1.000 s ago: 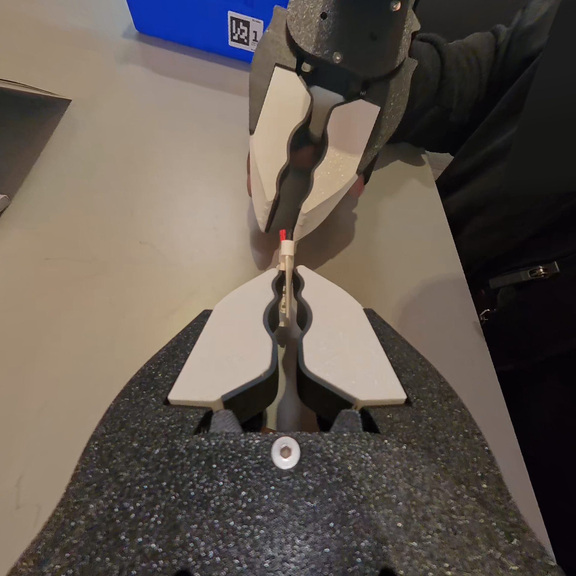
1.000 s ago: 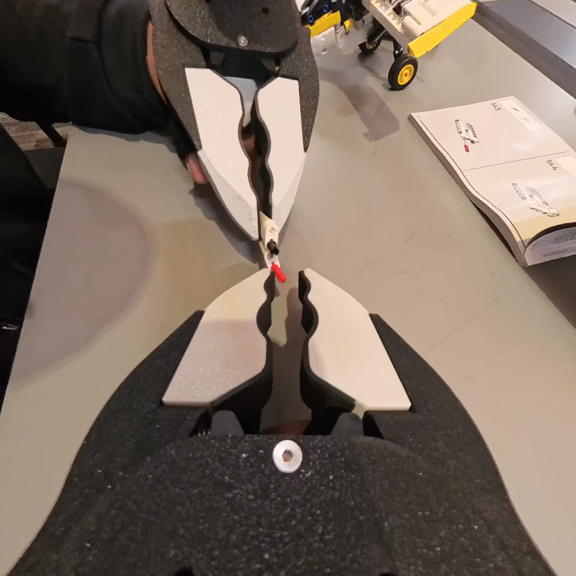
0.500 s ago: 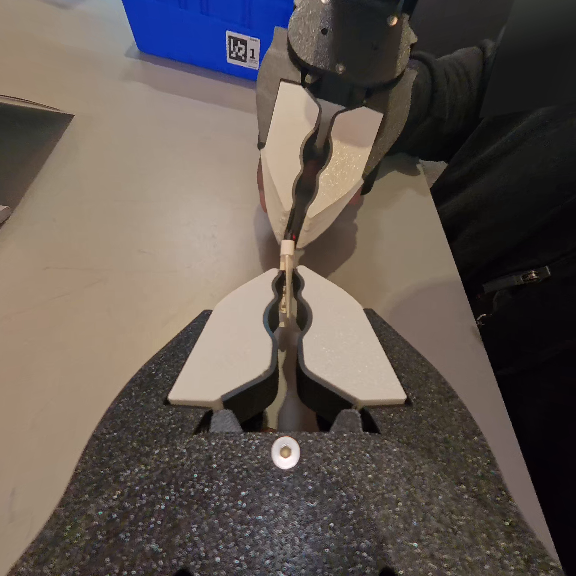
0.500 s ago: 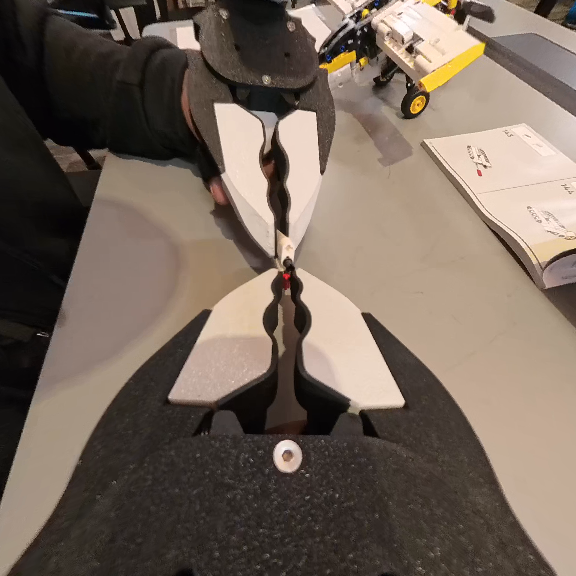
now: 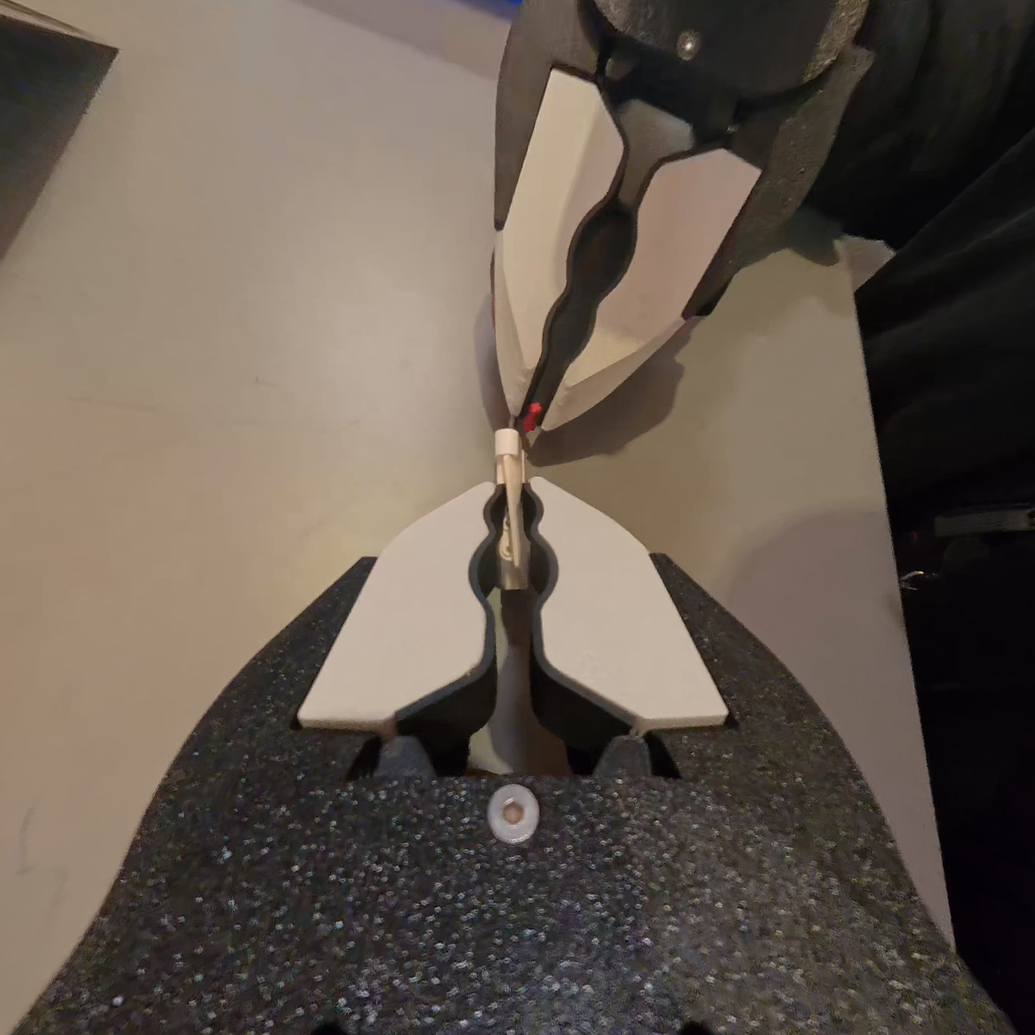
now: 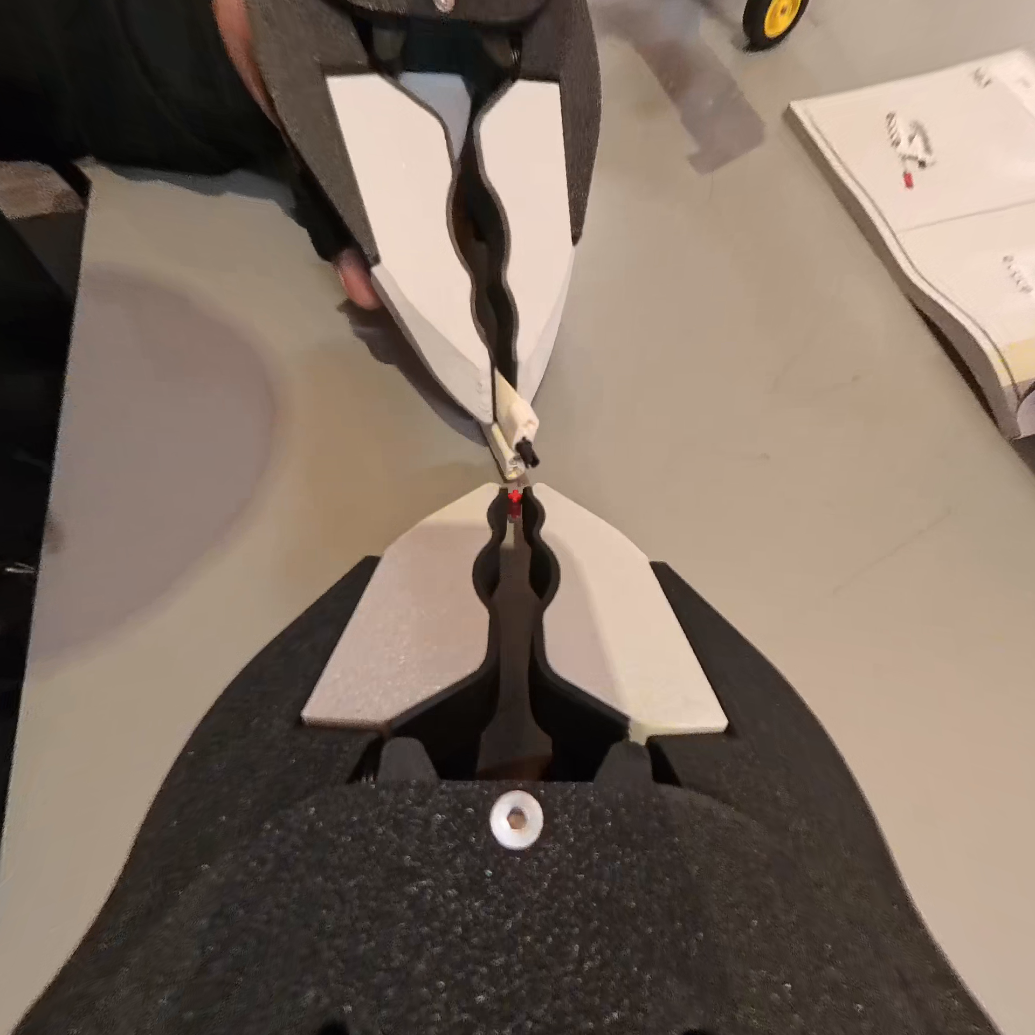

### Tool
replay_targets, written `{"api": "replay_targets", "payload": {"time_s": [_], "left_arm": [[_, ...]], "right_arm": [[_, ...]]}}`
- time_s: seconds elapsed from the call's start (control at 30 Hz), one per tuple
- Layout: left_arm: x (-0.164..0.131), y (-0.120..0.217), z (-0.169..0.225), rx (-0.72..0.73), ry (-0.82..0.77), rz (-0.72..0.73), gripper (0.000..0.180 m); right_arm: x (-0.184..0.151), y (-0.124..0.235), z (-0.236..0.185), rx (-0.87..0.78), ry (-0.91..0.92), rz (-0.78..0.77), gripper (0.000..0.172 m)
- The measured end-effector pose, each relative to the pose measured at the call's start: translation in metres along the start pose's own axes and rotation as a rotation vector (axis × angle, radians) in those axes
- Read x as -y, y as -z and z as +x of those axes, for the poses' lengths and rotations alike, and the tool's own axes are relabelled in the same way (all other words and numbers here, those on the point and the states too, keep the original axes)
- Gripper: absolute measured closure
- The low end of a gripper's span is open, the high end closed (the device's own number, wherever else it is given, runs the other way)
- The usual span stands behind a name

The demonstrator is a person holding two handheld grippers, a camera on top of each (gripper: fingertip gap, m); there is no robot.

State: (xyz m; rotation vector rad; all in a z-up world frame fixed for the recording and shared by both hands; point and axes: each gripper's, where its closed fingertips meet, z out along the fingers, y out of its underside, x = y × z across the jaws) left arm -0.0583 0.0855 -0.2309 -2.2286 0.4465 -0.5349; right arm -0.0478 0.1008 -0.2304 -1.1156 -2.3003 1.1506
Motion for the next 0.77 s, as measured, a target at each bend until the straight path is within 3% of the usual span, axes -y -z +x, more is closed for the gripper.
{"api": "replay_targets", "payload": {"time_s": [0.2,0.47,0.77], "left_arm": [[-0.003,0.001,-0.016,0.116,0.015,-0.020,0.171],[-0.002,0.006,-0.031,0.235,0.018,-0.005,0.150],[0.023,0.026,-0.041,0.376,-0.079,0.154,0.147]], "right_arm": [[-0.006,-0.005,0.003,-0.020,-0.014,-0.055,0.166],[-0.009,-0.008,0.009,-0.060,-0.037,-0.082,0.158],[-0.011,-0.011,0.016,-0.142,-0.020,-0.110,0.153]]}}
